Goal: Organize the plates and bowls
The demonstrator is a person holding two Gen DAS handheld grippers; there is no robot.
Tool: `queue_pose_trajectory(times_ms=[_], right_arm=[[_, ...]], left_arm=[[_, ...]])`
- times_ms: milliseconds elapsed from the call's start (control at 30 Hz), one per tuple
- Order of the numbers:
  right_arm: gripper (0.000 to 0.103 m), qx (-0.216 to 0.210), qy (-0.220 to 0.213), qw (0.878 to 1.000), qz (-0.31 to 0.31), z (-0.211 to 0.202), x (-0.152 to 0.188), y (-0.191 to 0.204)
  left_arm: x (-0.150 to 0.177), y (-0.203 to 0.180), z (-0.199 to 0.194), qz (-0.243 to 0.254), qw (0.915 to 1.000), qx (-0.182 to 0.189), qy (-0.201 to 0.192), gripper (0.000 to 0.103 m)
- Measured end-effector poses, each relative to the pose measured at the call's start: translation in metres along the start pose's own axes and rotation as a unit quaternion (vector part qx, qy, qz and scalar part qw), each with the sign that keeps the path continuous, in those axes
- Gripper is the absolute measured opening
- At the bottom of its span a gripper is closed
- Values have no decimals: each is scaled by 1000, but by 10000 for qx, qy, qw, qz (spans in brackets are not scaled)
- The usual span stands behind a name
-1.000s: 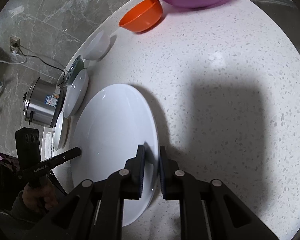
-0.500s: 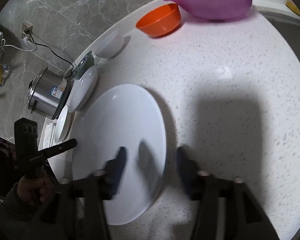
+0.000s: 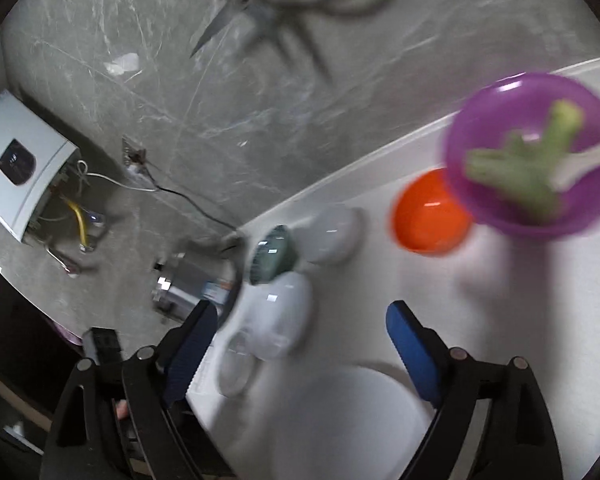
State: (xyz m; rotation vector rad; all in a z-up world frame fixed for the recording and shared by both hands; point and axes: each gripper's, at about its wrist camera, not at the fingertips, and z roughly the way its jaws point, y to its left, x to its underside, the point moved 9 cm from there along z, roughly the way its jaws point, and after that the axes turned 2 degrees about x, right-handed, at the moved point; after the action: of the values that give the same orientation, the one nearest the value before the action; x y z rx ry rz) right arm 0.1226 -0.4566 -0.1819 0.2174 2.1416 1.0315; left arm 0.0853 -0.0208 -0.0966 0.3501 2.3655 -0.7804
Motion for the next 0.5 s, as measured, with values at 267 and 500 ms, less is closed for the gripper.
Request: queue_pose_trajectory(times_ms=[267, 500], right_arm=[[90, -225, 311, 9930, 1119, 106, 19, 26], [90, 370, 856, 9805, 1729, 176, 53, -1]], left_arm=[[-41, 79, 67, 137, 9912, 459, 1235, 102], [-40, 120, 114, -20, 9792, 613, 1934, 103]])
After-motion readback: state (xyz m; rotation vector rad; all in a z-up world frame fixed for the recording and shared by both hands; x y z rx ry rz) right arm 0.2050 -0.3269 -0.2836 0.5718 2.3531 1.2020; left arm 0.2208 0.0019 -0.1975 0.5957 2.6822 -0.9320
